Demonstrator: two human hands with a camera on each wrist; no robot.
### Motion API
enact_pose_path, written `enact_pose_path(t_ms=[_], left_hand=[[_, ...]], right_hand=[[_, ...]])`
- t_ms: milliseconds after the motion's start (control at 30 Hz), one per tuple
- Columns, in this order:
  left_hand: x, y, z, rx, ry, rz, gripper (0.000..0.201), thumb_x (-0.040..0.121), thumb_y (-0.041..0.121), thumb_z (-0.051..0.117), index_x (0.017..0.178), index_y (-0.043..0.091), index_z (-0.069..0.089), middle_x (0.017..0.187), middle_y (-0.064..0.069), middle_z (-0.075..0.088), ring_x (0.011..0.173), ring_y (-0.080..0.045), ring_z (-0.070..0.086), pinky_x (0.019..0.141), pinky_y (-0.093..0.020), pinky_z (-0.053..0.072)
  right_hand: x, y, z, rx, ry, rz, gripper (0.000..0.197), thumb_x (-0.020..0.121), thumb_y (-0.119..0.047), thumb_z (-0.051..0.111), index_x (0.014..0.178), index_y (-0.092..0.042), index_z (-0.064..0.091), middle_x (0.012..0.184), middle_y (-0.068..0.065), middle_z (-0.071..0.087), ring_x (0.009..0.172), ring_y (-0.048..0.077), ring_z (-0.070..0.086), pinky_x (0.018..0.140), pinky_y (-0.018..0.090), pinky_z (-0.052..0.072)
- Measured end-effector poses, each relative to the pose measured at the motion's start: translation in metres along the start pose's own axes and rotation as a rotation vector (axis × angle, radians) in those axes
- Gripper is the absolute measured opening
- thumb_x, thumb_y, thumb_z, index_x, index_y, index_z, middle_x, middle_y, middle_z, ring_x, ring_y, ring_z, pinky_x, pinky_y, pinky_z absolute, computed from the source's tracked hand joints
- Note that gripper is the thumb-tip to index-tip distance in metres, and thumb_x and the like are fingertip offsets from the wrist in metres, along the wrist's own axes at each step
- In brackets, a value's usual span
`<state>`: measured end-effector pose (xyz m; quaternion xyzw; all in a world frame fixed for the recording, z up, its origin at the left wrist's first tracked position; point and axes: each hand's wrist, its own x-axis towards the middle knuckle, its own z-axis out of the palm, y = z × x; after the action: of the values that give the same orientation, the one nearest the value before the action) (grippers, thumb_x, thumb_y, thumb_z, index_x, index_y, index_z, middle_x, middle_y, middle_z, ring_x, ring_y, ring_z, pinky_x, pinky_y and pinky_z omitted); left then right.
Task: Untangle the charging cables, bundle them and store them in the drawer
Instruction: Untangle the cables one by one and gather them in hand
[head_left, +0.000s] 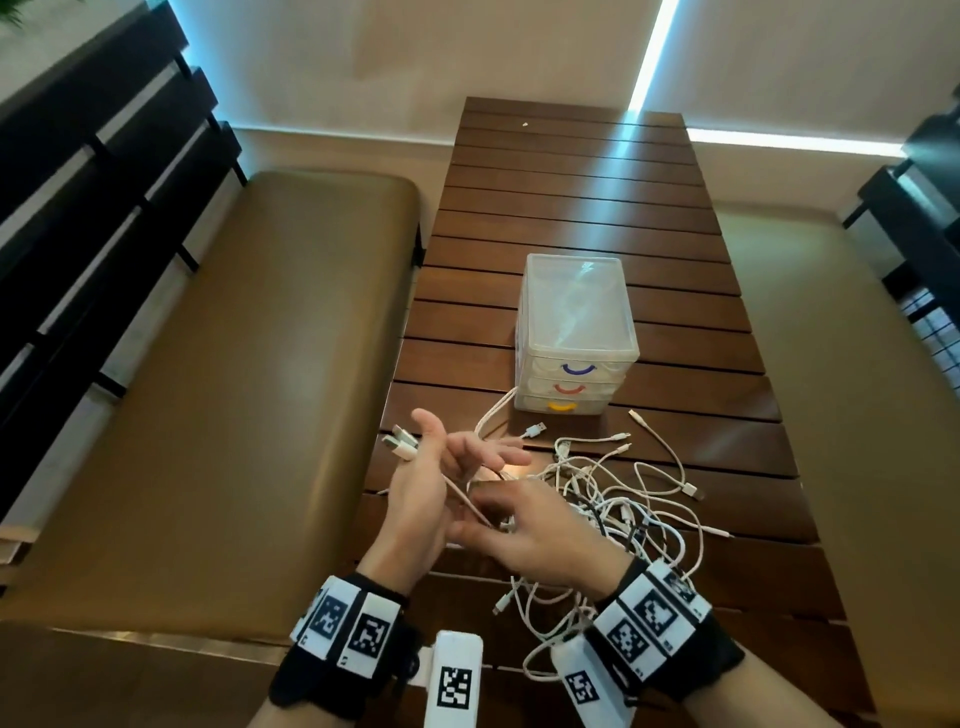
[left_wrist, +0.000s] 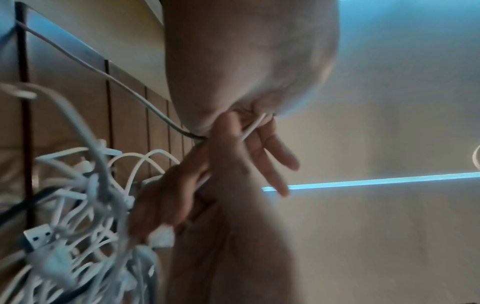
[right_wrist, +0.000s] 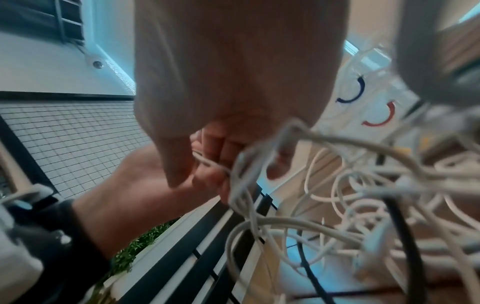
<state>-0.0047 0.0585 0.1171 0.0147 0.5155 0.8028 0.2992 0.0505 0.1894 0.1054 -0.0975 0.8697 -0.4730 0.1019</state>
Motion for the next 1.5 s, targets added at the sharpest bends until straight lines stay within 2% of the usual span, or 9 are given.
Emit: enact_pose_path(t_ms=[200,300,433,533,667,833,967,1233,1500], left_hand=[[0.002,0.033,0.014,-0.005,-0.06,0.148,0.071,0.093,0.062,0.016,0.047,0.015,0.042,0.041,-0.002,0.035,0.038,-0.016,0.039,0.075,-0.036,0.056],[0.003,0.048,0.019,-0.005,-0.12,0.237,0.068,0.093,0.061,0.017,0.047,0.016,0.039,0.041,0.002,0.031,0.038,-0.012,0.028,0.05,-0.026,0.043],[0.004,0.066,0.026,-0.028,-0.189,0.327,0.07,0.095,0.06,0.013,0.046,0.018,0.039,0.04,0.006,0.033,0.04,-0.01,0.025,0.047,-0.023,0.032],[0.008,0.078,0.022,-0.017,-0.176,0.379,0.072,0.098,0.058,0.008,0.046,0.019,0.039,0.041,0.008,0.033,0.041,-0.01,0.025,0.047,-0.024,0.029],[0.009,0.055,0.02,0.222,-0.105,0.269,0.067,0.092,0.062,0.012,0.046,0.022,0.039,0.043,0.005,0.032,0.041,-0.011,0.026,0.048,-0.028,0.022],[0.001,0.02,0.007,0.283,-0.015,0.165,0.067,0.092,0.063,0.014,0.044,0.023,0.04,0.042,0.004,0.033,0.04,-0.009,0.027,0.046,-0.02,0.027],[-0.003,0.038,0.0,0.192,0.003,0.216,0.067,0.09,0.066,0.02,0.045,0.019,0.038,0.042,0.004,0.031,0.041,-0.012,0.023,0.05,-0.038,0.014],[-0.007,0.061,-0.008,0.086,-0.006,0.352,0.067,0.093,0.064,0.018,0.047,0.021,0.04,0.043,0.006,0.032,0.041,-0.011,0.026,0.047,-0.024,0.029],[0.003,-0.001,-0.024,0.731,0.015,0.013,0.072,0.093,0.061,0.016,0.068,0.009,0.059,0.053,0.008,0.056,0.049,0.001,0.049,0.051,-0.011,0.037]], right_hand=[[0.019,-0.008,-0.025,-0.315,0.001,-0.019,0.029,0.095,-0.041,0.06,0.087,-0.017,0.074,0.091,-0.001,0.072,0.073,0.012,0.06,0.068,0.032,0.051],[0.023,-0.017,-0.032,-0.196,0.15,-0.009,0.031,0.094,-0.033,0.061,0.067,-0.019,0.064,0.062,0.001,0.064,0.057,0.018,0.056,0.06,0.042,0.047],[0.026,-0.028,-0.05,-0.247,0.297,-0.074,0.037,0.093,-0.034,0.061,0.062,-0.014,0.055,0.057,-0.004,0.054,0.053,0.011,0.047,0.053,0.034,0.04],[0.02,-0.024,-0.053,-0.272,0.29,-0.087,0.022,0.092,-0.03,0.067,0.079,-0.02,0.053,0.085,-0.006,0.052,0.08,0.008,0.047,0.071,0.021,0.04],[0.003,0.014,-0.024,-0.323,0.207,0.118,0.014,0.091,-0.028,0.066,0.1,-0.027,0.055,0.109,-0.008,0.056,0.107,0.013,0.05,0.092,0.031,0.044],[-0.02,0.057,0.018,-0.532,0.05,0.425,0.074,0.084,-0.049,0.071,0.146,-0.032,0.034,0.151,-0.005,0.037,0.139,0.02,0.031,0.114,0.037,0.033],[-0.019,0.069,0.001,-0.626,0.144,0.397,0.047,0.089,-0.047,0.065,0.132,-0.031,0.051,0.127,-0.008,0.061,0.123,0.016,0.047,0.105,0.036,0.037],[-0.011,0.059,-0.066,-0.812,0.774,0.151,0.028,0.093,-0.025,0.061,0.118,-0.013,0.059,0.101,0.005,0.06,0.094,0.024,0.049,0.081,0.037,0.041],[-0.035,0.064,-0.026,-0.785,-0.141,0.517,0.096,0.082,-0.075,0.052,0.156,-0.028,0.014,0.15,0.0,0.033,0.14,0.026,0.029,0.116,0.05,0.024]])
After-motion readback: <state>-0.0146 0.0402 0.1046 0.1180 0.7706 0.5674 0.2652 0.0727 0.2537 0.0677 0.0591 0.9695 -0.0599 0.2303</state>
